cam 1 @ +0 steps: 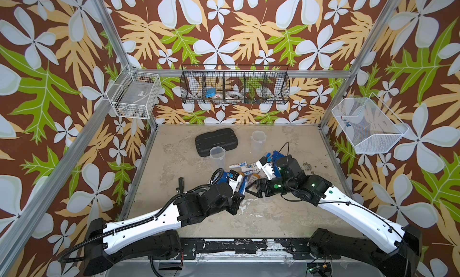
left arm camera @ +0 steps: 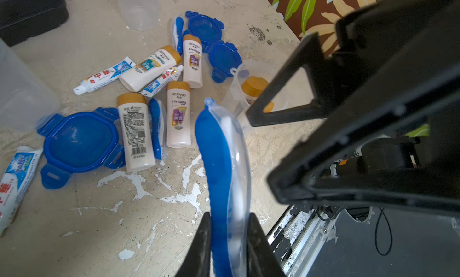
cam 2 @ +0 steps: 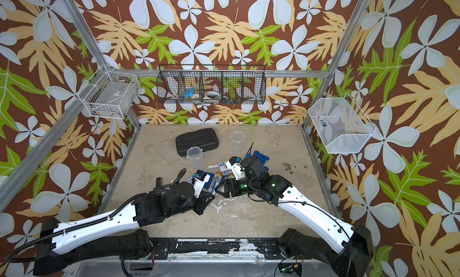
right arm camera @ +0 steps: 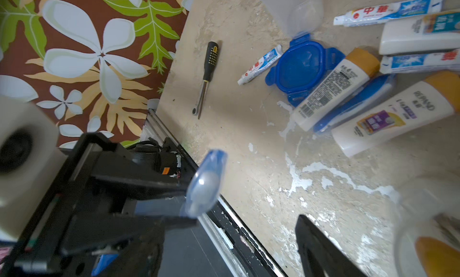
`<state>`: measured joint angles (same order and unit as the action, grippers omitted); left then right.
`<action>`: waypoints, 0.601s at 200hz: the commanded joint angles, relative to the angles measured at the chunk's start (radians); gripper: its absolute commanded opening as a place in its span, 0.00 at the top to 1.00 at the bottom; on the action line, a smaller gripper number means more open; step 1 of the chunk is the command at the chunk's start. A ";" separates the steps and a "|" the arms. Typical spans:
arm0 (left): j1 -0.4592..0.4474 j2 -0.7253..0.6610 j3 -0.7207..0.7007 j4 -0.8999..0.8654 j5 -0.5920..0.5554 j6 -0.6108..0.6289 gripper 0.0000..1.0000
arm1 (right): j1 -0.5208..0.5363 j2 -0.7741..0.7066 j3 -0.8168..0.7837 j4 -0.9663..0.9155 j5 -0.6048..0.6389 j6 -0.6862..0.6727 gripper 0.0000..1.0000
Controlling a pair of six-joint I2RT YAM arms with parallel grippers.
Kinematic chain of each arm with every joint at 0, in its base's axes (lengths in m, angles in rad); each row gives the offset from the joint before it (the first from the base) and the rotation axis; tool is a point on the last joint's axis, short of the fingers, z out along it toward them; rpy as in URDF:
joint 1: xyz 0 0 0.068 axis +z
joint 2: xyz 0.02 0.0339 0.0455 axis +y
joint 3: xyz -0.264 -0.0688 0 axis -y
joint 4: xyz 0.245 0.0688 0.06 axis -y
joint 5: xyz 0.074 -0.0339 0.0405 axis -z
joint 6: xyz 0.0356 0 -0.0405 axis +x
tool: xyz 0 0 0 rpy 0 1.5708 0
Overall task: Pack away toiletry kits
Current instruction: Pick up the toiletry item from the center of the board.
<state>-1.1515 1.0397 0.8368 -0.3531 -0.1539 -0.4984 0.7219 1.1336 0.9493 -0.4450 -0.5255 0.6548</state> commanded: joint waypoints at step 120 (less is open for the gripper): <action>-0.063 0.072 0.056 0.055 -0.074 0.055 0.86 | 0.000 0.025 -0.025 0.102 -0.045 0.060 0.81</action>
<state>-1.2129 1.1137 0.8837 -0.3378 -0.2276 -0.4576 0.7219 1.1637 0.9169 -0.3538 -0.5972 0.7265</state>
